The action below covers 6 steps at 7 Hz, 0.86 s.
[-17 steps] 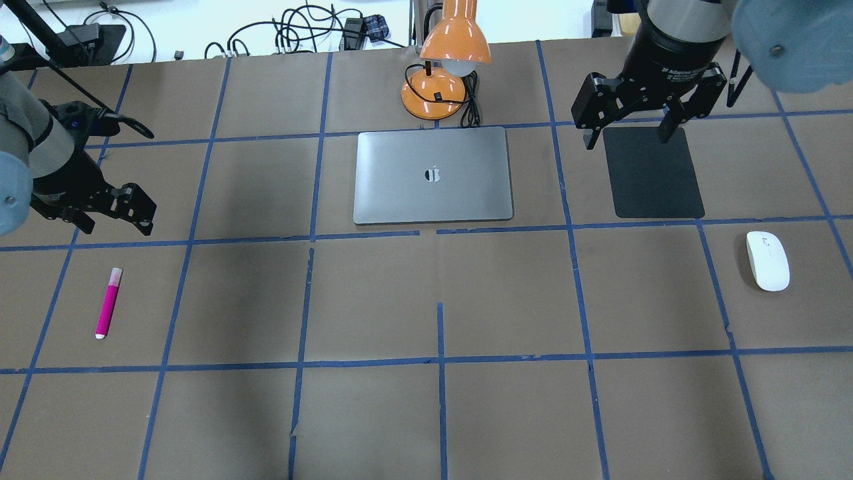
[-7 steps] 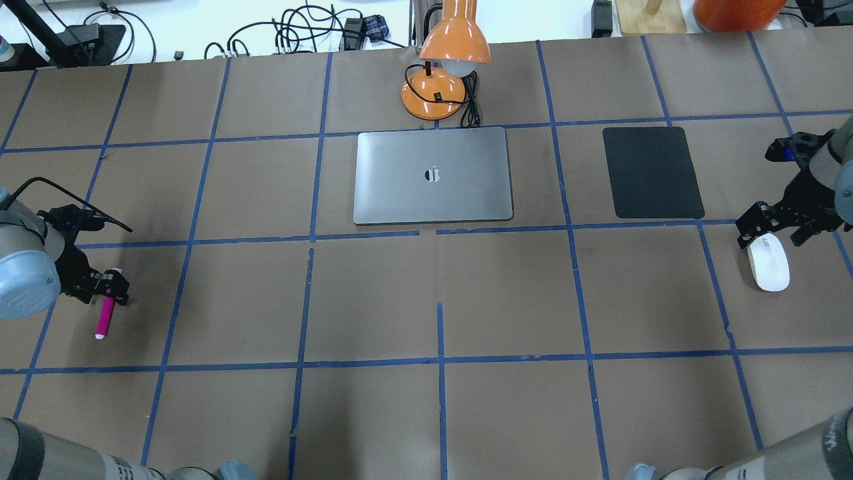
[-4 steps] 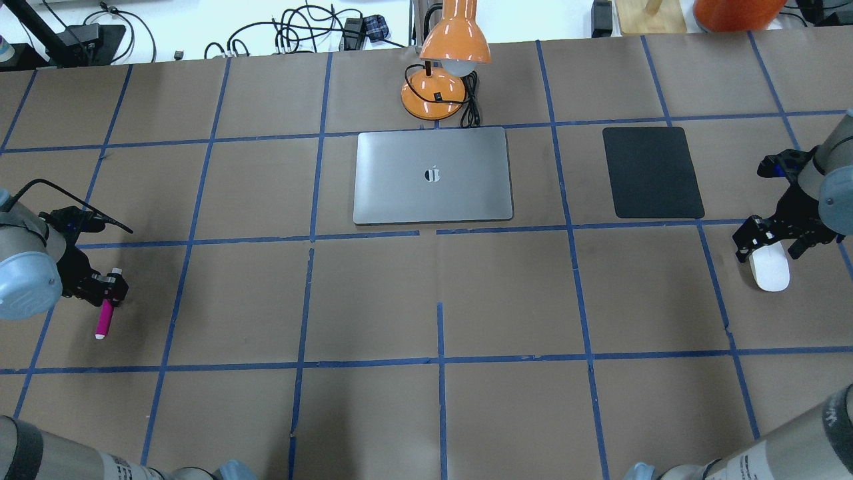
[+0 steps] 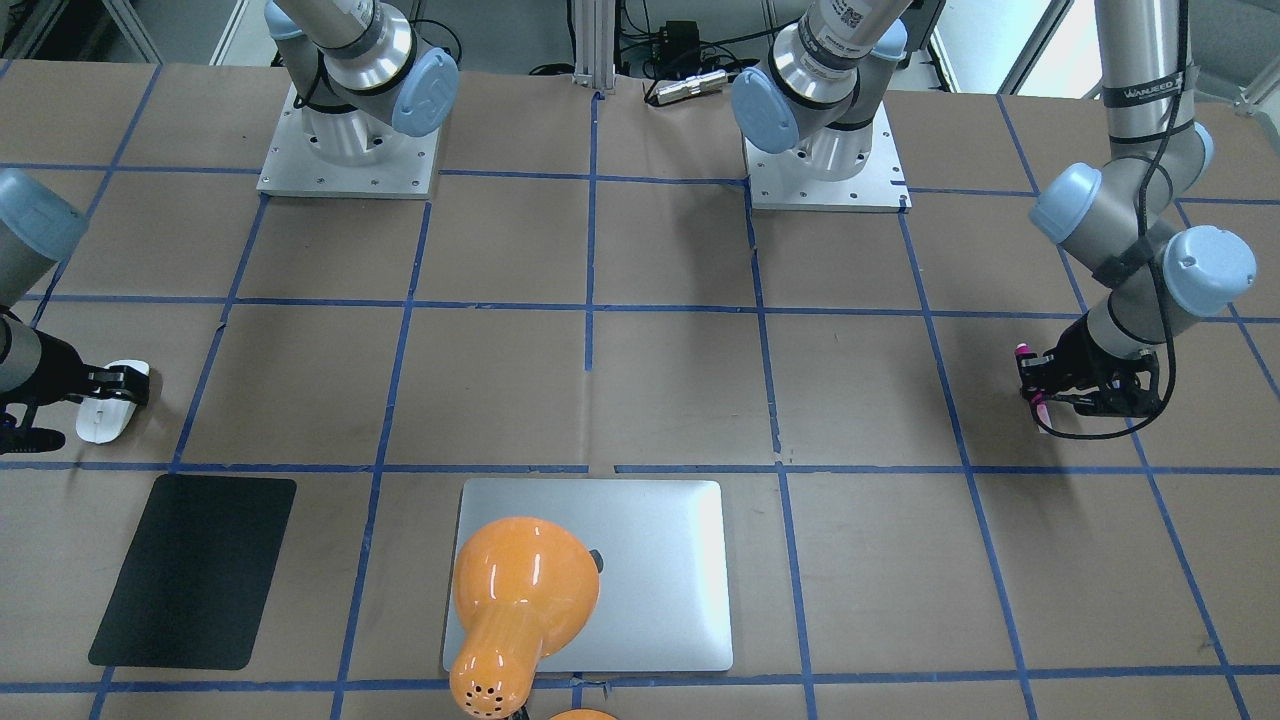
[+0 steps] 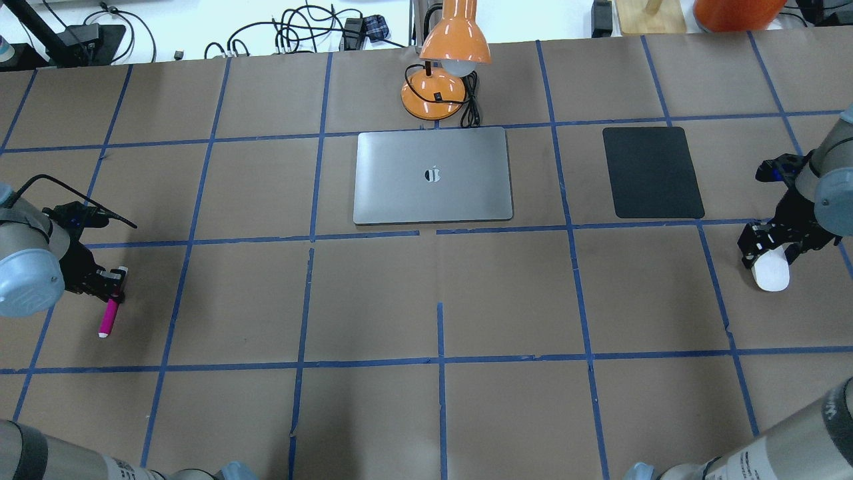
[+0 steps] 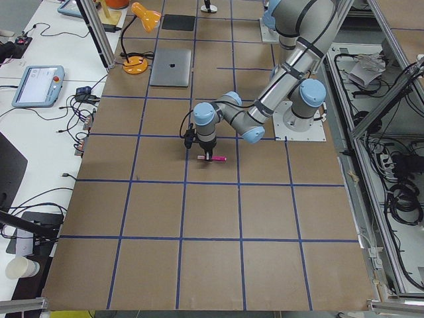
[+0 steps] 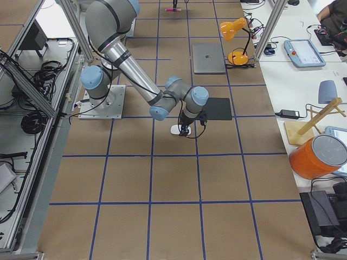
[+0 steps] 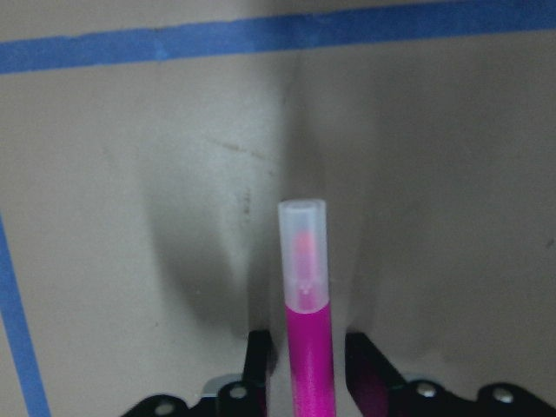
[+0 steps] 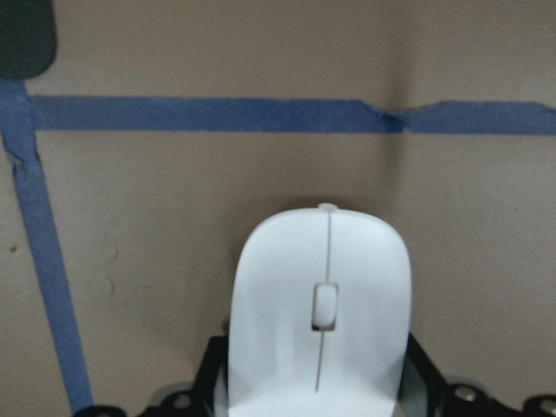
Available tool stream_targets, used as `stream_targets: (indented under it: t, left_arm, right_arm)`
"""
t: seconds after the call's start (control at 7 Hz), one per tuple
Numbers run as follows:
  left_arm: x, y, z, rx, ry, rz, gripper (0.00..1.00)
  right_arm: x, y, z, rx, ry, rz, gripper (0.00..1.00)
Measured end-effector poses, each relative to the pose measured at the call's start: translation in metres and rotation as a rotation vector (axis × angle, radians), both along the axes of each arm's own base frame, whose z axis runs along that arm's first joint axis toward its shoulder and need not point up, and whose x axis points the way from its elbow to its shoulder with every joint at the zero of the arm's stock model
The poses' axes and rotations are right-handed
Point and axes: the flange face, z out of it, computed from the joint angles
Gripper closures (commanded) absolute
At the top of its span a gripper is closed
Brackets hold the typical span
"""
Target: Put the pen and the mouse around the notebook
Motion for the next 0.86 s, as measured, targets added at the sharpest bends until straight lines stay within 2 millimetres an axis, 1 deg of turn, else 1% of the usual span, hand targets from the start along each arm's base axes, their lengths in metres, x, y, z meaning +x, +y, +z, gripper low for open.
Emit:
stream_targets:
  t: [0.14, 0.29, 0.43, 0.57, 0.71, 0.86]
  left_arm:
    - [-0.001, 0.000, 0.002, -0.003, 0.001, 0.002, 1.00]
    - [-0.006, -0.002, 0.007, -0.010, 0.009, 0.024, 1.00]
    - [-0.023, -0.009, 0.020, -0.023, 0.028, 0.097, 1.00]
    - [-0.054, -0.019, 0.038, -0.042, 0.035, 0.203, 1.00]
    - [-0.099, -0.029, 0.054, -0.061, 0.029, 0.327, 1.00]
    - [-0.150, -0.035, 0.066, -0.081, 0.028, 0.456, 1.00]
  right_arm:
    - [0.001, -0.002, 0.005, -0.008, 0.003, 0.000, 0.92]
    - [0.004, -0.011, 0.016, -0.030, 0.010, -0.005, 0.92]
    - [0.017, -0.032, 0.032, -0.075, 0.017, -0.015, 0.91]
    - [0.044, -0.063, 0.049, -0.125, 0.020, -0.011, 0.91]
    - [0.081, -0.101, 0.056, -0.165, 0.015, -0.007, 0.91]
    - [0.120, -0.139, 0.052, -0.190, 0.008, -0.003, 0.91]
